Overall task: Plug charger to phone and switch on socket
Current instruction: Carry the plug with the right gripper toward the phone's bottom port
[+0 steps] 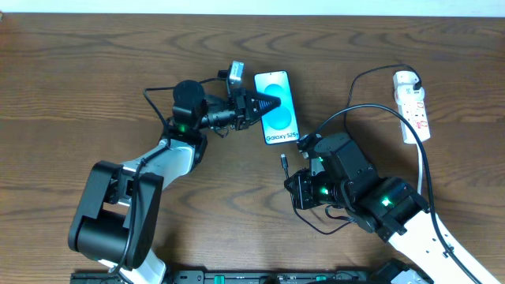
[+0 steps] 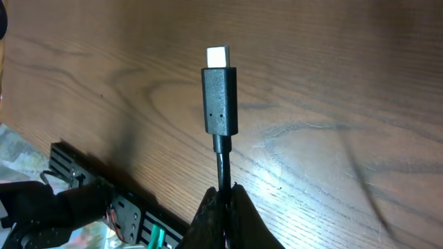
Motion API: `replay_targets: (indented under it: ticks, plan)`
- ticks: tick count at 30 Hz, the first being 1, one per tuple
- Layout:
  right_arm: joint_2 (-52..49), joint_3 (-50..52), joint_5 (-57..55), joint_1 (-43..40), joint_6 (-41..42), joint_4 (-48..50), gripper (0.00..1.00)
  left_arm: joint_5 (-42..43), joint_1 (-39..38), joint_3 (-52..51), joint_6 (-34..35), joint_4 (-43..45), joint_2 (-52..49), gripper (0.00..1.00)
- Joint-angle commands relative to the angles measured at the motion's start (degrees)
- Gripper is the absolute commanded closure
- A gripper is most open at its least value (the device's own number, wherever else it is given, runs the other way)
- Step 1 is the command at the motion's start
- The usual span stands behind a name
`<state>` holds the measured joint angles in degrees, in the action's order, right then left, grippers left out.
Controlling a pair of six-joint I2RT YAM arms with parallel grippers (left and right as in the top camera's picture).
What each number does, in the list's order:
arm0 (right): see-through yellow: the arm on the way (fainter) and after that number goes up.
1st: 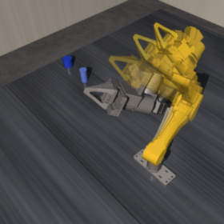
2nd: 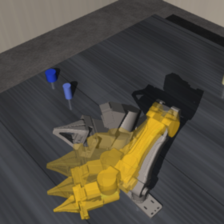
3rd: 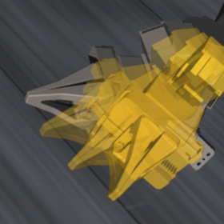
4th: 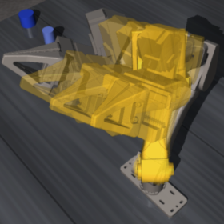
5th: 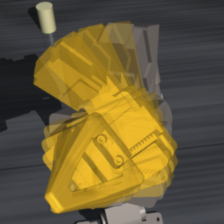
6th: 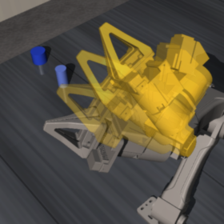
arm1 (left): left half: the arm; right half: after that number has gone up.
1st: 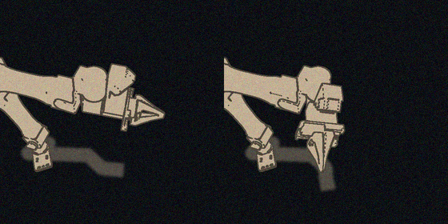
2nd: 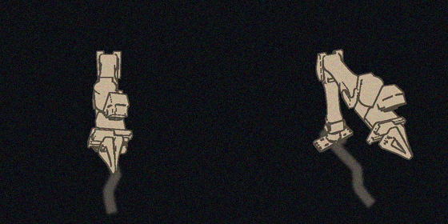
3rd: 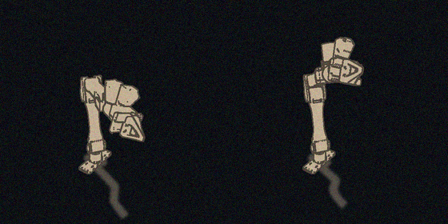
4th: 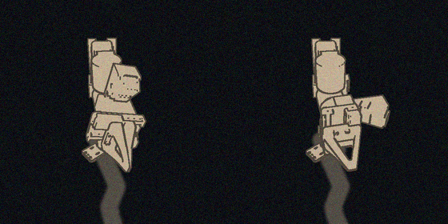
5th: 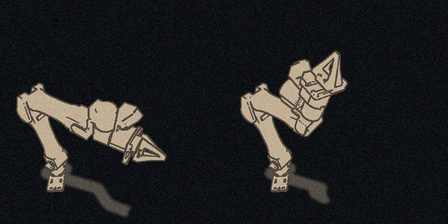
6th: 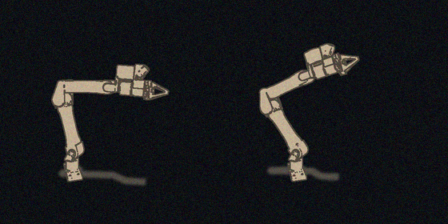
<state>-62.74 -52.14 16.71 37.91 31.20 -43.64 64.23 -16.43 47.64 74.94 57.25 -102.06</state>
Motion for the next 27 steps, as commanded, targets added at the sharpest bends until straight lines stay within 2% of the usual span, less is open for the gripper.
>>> replay_targets:
  ticks: [1,14,27]
  plan:
    - [0.26,-1.44,-1.53,0.11,-0.59,0.13,0.99,2.86,0.79,1.73,-0.68,0.94,0.79,0.93]
    - [0.24,-1.44,-1.79,0.11,0.07,1.25,0.99,2.84,0.87,1.73,2.29,0.94,0.79,0.93]
    - [0.11,-1.44,-1.81,0.11,0.98,2.99,0.99,2.89,0.87,1.73,2.29,0.94,0.79,0.93]
